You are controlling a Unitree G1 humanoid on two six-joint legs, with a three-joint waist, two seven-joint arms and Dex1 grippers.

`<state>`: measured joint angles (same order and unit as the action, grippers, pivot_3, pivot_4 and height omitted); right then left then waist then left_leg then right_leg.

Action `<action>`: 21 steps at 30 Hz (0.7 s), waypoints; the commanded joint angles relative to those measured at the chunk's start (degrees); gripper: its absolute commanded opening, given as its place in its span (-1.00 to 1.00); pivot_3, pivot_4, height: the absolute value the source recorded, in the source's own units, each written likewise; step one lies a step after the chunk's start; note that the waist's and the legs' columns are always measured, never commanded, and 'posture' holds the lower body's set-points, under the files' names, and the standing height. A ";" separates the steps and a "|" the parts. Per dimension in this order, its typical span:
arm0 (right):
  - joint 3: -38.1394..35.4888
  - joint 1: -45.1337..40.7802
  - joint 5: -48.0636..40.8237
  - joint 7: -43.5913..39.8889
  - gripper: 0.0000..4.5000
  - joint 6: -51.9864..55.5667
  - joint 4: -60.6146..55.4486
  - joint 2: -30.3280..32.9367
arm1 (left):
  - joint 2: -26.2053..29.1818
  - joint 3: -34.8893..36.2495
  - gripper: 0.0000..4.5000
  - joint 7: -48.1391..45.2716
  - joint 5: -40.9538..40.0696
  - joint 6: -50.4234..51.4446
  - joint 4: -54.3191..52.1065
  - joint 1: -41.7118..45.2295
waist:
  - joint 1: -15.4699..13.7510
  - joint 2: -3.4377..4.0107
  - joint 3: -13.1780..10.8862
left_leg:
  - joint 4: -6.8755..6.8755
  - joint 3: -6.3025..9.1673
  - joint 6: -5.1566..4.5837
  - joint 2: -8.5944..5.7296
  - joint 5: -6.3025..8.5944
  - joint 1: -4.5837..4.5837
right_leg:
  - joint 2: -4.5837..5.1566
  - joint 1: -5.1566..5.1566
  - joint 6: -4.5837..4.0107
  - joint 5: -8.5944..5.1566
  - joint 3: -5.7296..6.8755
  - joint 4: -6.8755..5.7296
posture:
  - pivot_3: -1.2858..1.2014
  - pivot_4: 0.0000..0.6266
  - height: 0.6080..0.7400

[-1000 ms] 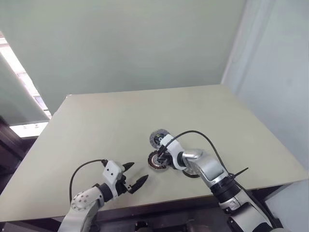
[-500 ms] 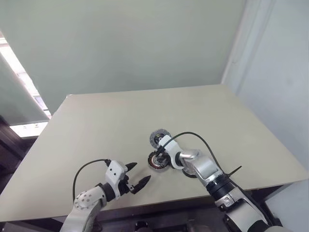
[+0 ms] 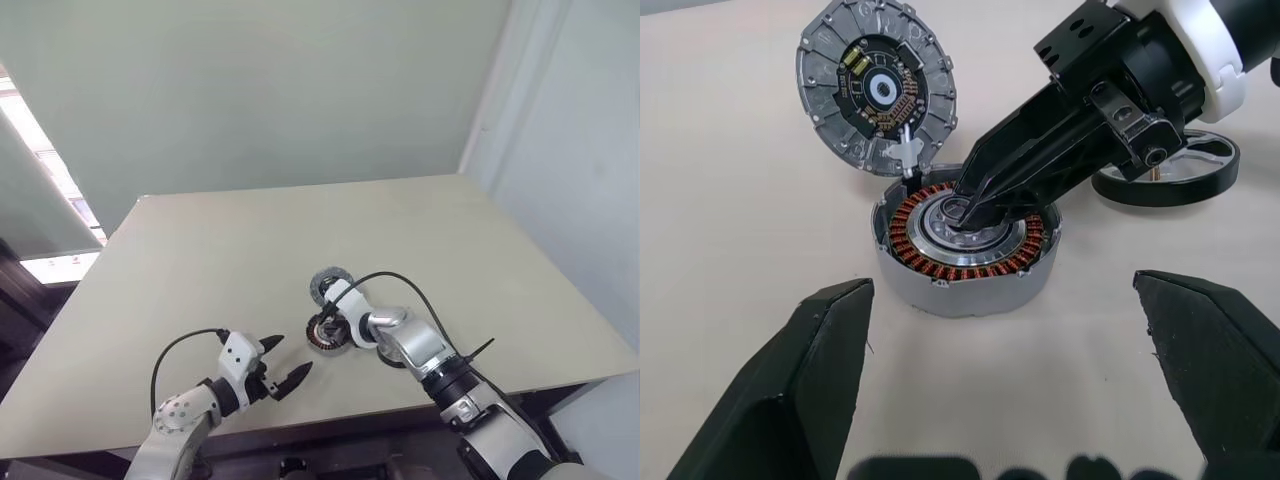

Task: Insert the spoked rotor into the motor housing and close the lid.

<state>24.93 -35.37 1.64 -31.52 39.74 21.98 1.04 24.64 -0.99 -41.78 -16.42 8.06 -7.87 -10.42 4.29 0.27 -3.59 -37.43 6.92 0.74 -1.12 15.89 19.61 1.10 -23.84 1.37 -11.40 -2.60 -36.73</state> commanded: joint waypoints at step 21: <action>0.28 -0.86 0.80 -1.20 -0.64 0.16 -1.64 0.37 | -0.09 -0.24 1.00 -0.75 0.27 -2.40 1.23 2.03 | -0.01 0.00 0.01 | 0.01 0.00 0.00 0.00 -0.01 -0.01 | 0.00 0.00 0.03 0.02 0.00 0.00 | 0.03 -1.00 1.00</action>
<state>25.52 -35.37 2.11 -32.63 39.86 21.92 1.38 24.59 -1.44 -42.42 -16.25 6.97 -5.99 -9.50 4.28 0.27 -3.58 -37.42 6.92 0.74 -1.12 15.88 19.61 1.10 -23.83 1.39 -11.38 -2.60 -36.73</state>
